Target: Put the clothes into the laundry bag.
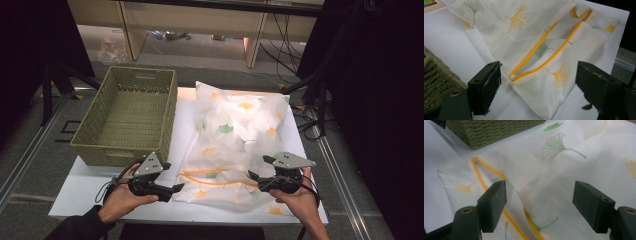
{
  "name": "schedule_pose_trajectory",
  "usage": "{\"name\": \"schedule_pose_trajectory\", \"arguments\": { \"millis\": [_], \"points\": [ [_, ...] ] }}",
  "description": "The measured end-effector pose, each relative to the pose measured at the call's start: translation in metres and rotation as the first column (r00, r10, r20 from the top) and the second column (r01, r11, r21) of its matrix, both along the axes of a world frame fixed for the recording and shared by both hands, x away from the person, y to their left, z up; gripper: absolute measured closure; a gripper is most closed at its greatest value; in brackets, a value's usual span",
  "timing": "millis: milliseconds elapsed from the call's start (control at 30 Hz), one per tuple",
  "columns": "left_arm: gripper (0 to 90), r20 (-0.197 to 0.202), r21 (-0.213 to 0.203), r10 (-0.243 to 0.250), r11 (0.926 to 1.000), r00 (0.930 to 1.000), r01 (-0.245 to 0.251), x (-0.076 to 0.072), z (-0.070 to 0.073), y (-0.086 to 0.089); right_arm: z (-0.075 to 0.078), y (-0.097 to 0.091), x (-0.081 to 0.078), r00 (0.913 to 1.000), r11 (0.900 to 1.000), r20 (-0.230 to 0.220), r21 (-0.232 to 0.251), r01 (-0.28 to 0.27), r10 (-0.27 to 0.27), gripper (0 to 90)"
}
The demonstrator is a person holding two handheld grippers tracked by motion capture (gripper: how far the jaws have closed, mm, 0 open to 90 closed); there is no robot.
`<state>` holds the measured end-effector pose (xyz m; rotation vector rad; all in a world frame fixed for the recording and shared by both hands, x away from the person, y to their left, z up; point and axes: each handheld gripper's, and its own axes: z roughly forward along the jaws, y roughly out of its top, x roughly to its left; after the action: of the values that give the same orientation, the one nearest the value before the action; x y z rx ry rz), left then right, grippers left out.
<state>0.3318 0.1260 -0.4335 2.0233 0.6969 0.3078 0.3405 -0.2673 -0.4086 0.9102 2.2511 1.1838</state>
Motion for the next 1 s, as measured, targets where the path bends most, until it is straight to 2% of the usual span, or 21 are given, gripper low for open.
{"name": "schedule_pose_trajectory", "arguments": {
  "millis": [33, 67, 133, 167, 200, 233, 300, 333, 367, 433, 500, 567, 600, 700, 833, 867, 900, 933, 967, 1000],
  "points": [
    [19.7, -0.013, -0.013, 0.011, 0.9999, 0.9999, -0.012, -0.001, -0.001, 0.000, 0.000, -0.001, -0.002, 1.0000, 1.0000, 0.006, 0.000, 0.000, 0.000, 28.1],
    [19.2, -0.005, -0.006, 0.005, 1.0000, 1.0000, -0.005, -0.001, 0.000, 0.001, -0.002, -0.001, -0.005, 0.9999, 0.9999, -0.012, 0.013, -0.002, 0.002, 28.1],
    [17.0, -0.005, 0.000, 0.011, 0.9999, 0.9999, -0.011, -0.003, 0.000, 0.002, -0.005, -0.001, -0.009, 0.9998, 0.9997, -0.018, 0.025, -0.005, 0.005, 28.1],
    [16.8, -0.010, -0.013, 0.022, 0.9997, 0.9997, -0.022, -0.004, -0.001, 0.002, -0.006, -0.003, -0.012, 0.9998, 0.9997, -0.020, 0.024, -0.005, 0.006, 28.1],
    [16.8, -0.009, -0.012, 0.022, 0.9997, 0.9997, -0.022, -0.005, -0.001, 0.002, -0.007, -0.004, -0.014, 1.0000, 0.9997, -0.009, 0.024, 0.003, -0.002, 28.1],
    [16.8, -0.007, -0.002, 0.004, 1.0000, 1.0000, -0.004, -0.005, -0.001, 0.004, -0.009, -0.004, -0.016, 0.9999, 0.9996, -0.014, 0.027, 0.004, -0.004, 28.1],
    [16.8, 0.003, 0.005, 0.014, 0.9999, 0.9999, -0.014, -0.007, -0.001, 0.005, -0.012, -0.005, -0.022, 0.9994, 0.9993, -0.035, 0.037, 0.010, -0.009, 29.2],
    [16.9, -0.002, 0.001, 0.012, 0.9999, 0.9999, -0.012, -0.007, -0.001, 0.005, -0.013, -0.006, -0.023, 0.9997, 0.9995, -0.025, 0.032, -0.006, 0.007, 29.4],
    [16.8, -0.008, 0.000, 0.027, 0.9996, 0.9996, -0.027, -0.009, -0.001, 0.005, -0.013, -0.007, -0.025, 0.9999, 0.9996, -0.015, 0.029, 0.002, -0.001, 29.4],
    [16.8, 0.003, 0.006, 0.024, 0.9997, 0.9997, -0.024, -0.010, -0.001, 0.007, -0.014, -0.007, -0.028, 0.9996, 0.9994, -0.028, 0.034, -0.003, 0.004, 29.2],
    [16.9, -0.014, -0.006, 0.025, 0.9997, 0.9996, -0.025, -0.012, -0.002, 0.007, -0.016, -0.006, -0.032, 0.9994, 0.9992, -0.032, 0.038, 0.011, -0.010, 29.1],
    [16.9, -0.004, 0.005, 0.028, 0.9996, 0.9996, -0.028, -0.014, -0.002, 0.007, -0.018, -0.007, -0.034, 0.9993, 0.9994, -0.037, 0.034, 0.003, -0.002, 28.5],
    [16.9, -0.001, -0.003, 0.028, 0.9996, 0.9996, -0.028, -0.015, -0.003, 0.007, -0.019, -0.007, -0.035, 0.9991, 0.9993, -0.041, 0.036, -0.008, 0.010, 28.6],
    [16.9, -0.005, 0.002, 0.024, 0.9997, 0.9997, -0.024, -0.018, -0.003, 0.007, -0.022, -0.010, -0.041, 0.9993, 0.9995, -0.036, 0.027, 0.013, -0.012, 28.4],
    [17.0, -0.005, -0.005, 0.022, 0.9997, 0.9997, -0.022, -0.021, -0.002, 0.006, -0.025, -0.012, -0.049, 0.9987, 0.9984, -0.050, 0.054, 0.015, -0.012, 28.4],
    [17.0, 0.006, -0.001, 0.025, 0.9997, 0.9997, -0.025, -0.022, -0.002, 0.006, -0.026, -0.013, -0.051, 0.9991, 0.9982, -0.038, 0.056, 0.019, -0.017, 28.4],
    [17.1, 0.013, -0.002, 0.017, 0.9998, 0.9998, -0.017, -0.022, -0.002, 0.006, -0.026, -0.013, -0.054, 0.9986, 0.9979, -0.051, 0.063, 0.015, -0.012, 28.4],
    [17.1, 0.003, 0.000, 0.023, 0.9997, 0.9997, -0.023, -0.024, -0.002, 0.005, -0.027, -0.013, -0.056, 0.9987, 0.9978, -0.050, 0.064, 0.015, -0.012, 28.4],
    [17.1, 0.018, 0.013, 0.009, 0.9999, 0.9998, -0.009, -0.024, -0.002, 0.006, -0.028, -0.014, -0.056, 0.9993, 0.9982, -0.036, 0.058, 0.014, -0.011, 28.4],
    [17.1, -0.001, 0.001, 0.023, 0.9997, 0.9997, -0.023, -0.026, -0.003, 0.004, -0.028, -0.014, -0.058, 0.9993, 0.9986, -0.037, 0.052, 0.013, -0.011, 28.4]
  ]
}}
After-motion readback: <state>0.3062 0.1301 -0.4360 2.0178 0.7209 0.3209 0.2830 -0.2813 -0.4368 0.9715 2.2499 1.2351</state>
